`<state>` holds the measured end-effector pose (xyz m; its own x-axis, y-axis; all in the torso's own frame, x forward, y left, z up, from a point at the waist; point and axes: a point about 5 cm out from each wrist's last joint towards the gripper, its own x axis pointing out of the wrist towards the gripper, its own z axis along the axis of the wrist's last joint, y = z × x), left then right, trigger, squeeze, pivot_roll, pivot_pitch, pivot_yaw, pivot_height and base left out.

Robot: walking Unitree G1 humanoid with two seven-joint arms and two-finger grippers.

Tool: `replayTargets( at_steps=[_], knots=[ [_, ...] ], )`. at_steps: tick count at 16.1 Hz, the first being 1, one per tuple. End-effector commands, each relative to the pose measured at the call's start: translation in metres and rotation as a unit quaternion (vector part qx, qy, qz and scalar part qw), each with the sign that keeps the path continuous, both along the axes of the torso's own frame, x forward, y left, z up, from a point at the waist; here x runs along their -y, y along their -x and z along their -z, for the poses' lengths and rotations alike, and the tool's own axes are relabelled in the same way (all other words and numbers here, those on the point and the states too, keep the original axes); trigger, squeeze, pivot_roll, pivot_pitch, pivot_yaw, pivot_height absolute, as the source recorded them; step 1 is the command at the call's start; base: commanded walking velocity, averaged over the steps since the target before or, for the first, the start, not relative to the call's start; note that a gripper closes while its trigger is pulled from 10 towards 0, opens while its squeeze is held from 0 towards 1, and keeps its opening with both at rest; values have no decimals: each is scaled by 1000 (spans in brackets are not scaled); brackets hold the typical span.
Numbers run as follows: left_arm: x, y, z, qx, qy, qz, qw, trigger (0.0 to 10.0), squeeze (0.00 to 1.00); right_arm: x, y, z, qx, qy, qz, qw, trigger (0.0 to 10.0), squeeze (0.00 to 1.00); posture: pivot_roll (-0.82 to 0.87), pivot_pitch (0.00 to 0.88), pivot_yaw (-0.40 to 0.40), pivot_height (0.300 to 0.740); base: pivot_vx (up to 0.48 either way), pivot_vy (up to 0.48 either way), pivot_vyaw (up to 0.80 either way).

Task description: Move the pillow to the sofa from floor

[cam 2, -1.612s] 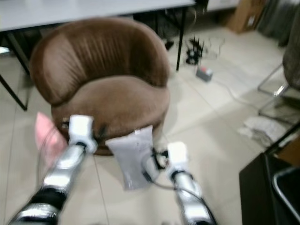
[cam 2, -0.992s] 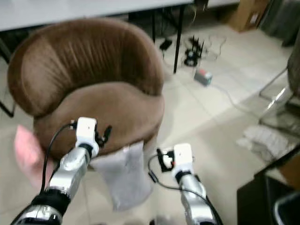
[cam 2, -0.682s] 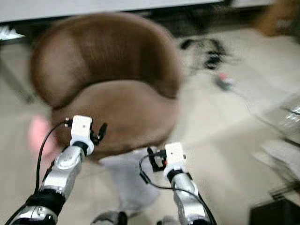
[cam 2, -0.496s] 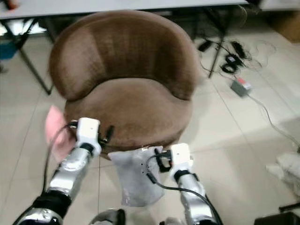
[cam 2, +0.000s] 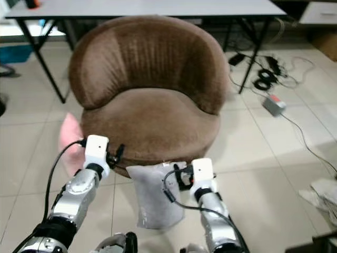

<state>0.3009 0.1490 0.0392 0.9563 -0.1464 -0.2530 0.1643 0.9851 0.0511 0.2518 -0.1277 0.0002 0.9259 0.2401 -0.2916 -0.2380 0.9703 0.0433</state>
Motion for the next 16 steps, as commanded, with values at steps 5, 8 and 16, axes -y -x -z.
replayTargets(
  at_steps=[5, 8, 16],
  knots=[
    [-2, 3, 3, -16, 17, 4, 1000, 10000, 0, -5, 10, 4, -2, 8, -10, 1000, 10000, 0, -112, 113, 17, 650, 0, 0, 0],
    [1, 6, -3, 14, 19, 45, 999, 10000, 0, 8, 8, -4, 26, 4, 24, 999, 10000, 0, -114, 112, 17, 620, 0, 0, 0],
    [-33, 41, 4, 3, 51, 91, 995, 10000, 0, 16, 4, -23, 90, 5, 37, 995, 10000, 0, -93, 60, 12, 545, 0, 0, 0]
  ],
)
